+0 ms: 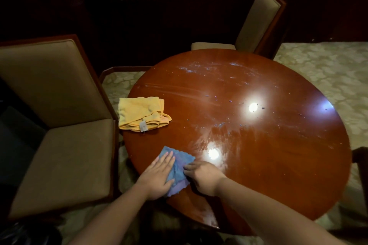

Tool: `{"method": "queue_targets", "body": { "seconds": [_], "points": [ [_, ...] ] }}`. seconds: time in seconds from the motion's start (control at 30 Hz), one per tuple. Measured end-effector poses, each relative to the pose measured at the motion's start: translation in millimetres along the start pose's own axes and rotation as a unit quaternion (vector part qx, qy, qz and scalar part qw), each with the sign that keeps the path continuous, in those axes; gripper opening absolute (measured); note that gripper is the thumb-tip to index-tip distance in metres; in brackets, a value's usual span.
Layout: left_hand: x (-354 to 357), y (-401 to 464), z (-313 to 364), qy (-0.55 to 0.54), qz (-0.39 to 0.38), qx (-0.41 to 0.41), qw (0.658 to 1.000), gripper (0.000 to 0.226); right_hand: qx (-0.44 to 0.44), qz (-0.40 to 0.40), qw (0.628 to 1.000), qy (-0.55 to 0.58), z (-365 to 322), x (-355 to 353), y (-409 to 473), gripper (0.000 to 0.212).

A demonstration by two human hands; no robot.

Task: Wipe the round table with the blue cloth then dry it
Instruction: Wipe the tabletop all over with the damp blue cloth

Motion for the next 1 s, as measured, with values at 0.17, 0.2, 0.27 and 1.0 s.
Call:
{"method": "queue_targets", "body": {
  "seconds": [0.17,0.2,0.27,1.0],
  "points": [
    [-11,22,-14,-0.049,-0.064,0.031,0.996,0.073,0.023,-0.008,1.0,-0.008,5,-4,6,0.043],
    [-12,26,-15,-0.045,-0.07,0.038,0.996,0.073,0.027,-0.009,1.0,-0.01,6,-4,6,0.045],
    [-14,32,-16,-0.034,-0.072,0.049,0.996,0.073,0.033,-0.009,0.999,-0.011,8,-6,6,0.048],
    [-17,92,102,-0.005,-0.036,0.086,0.996,0.07,0.203,-0.027,0.979,-0.019,71,-7,-76,0.029]
  ]
}}
Point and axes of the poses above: each hand's wrist, its own y-axis towards the middle knuckle, its own x-axis out of the palm, z = x × y, the point moved 4 cm from there along y, towards the middle knuckle, and after that the axes turned 7 degrees about x, right-handed, at the moved point
